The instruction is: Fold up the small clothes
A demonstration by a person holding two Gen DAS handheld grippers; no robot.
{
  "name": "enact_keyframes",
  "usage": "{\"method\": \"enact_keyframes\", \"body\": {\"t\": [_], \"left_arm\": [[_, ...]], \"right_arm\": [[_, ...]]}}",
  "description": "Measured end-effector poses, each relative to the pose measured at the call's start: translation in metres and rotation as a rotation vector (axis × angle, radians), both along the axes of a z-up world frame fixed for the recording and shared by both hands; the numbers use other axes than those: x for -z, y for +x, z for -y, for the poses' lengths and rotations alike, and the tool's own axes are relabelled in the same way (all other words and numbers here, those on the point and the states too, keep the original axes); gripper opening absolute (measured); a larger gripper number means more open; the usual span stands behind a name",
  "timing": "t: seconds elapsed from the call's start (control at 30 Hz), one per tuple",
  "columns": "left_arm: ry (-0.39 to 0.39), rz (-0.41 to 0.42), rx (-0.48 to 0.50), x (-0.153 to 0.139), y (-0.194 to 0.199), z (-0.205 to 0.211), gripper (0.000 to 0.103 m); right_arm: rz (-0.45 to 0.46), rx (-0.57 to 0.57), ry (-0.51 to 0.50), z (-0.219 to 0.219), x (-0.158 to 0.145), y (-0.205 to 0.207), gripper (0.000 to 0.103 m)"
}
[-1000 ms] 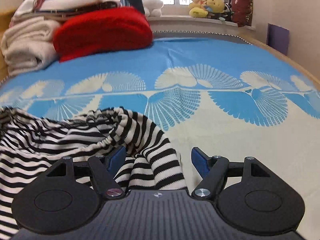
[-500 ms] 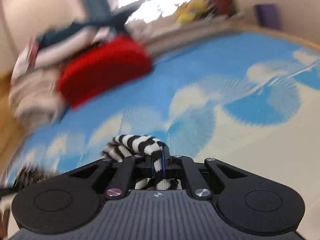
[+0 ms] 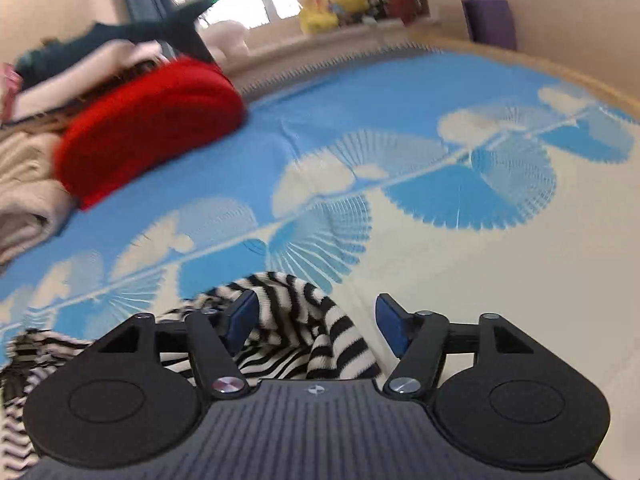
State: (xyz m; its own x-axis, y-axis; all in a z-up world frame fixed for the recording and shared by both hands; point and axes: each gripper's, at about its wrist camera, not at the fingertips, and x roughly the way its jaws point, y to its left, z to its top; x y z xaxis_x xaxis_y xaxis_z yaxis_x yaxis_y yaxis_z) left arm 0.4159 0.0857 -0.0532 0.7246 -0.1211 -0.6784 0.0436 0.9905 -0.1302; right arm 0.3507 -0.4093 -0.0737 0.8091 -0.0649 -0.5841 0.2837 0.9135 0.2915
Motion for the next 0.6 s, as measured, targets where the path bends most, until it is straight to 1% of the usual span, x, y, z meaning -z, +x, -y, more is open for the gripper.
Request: {"method": "enact_keyframes", "body": {"t": [0.07, 0.13, 0.2, 0.27, 0.33, 0.43, 0.5, 0.6], "left_arm": [[0.025, -0.005, 0.025, -0.006, -0.023, 0.002, 0.096], [0.071, -0.030, 0.036, -0.010, -0.047, 0.006, 0.096], [0.109, -0.045, 0.052, -0.012, -0.074, 0.005, 0.096], [0.110, -0.066, 0.058, -0.007, -0.102, 0.002, 0.096], [0.107, -0.095, 0.079, 0.002, -0.120, 0.003, 0.096], [0.137, -0.128, 0.093, 0.017, -0.134, 0.012, 0.096], [0.147, -0.145, 0.122, 0.027, -0.137, 0.020, 0.096], [0.137, -0.213, 0.157, 0.045, -0.133, 0.029, 0.096]], "right_arm": [[0.018, -0.008, 0.016, 0.004, -0.010, -0.027, 0.067], [0.035, -0.030, 0.051, 0.006, -0.018, -0.057, 0.067], [0.039, -0.038, 0.065, 0.007, -0.022, -0.091, 0.070], [0.040, -0.028, 0.043, 0.005, -0.020, -0.124, 0.071], [0.000, -0.009, 0.023, 0.004, -0.010, -0.150, 0.071], [-0.097, -0.010, 0.056, 0.004, 0.011, -0.168, 0.071], [-0.144, -0.043, 0.065, 0.000, 0.022, -0.172, 0.071], [-0.194, -0.088, 0.007, -0.007, 0.035, -0.163, 0.071]]}}
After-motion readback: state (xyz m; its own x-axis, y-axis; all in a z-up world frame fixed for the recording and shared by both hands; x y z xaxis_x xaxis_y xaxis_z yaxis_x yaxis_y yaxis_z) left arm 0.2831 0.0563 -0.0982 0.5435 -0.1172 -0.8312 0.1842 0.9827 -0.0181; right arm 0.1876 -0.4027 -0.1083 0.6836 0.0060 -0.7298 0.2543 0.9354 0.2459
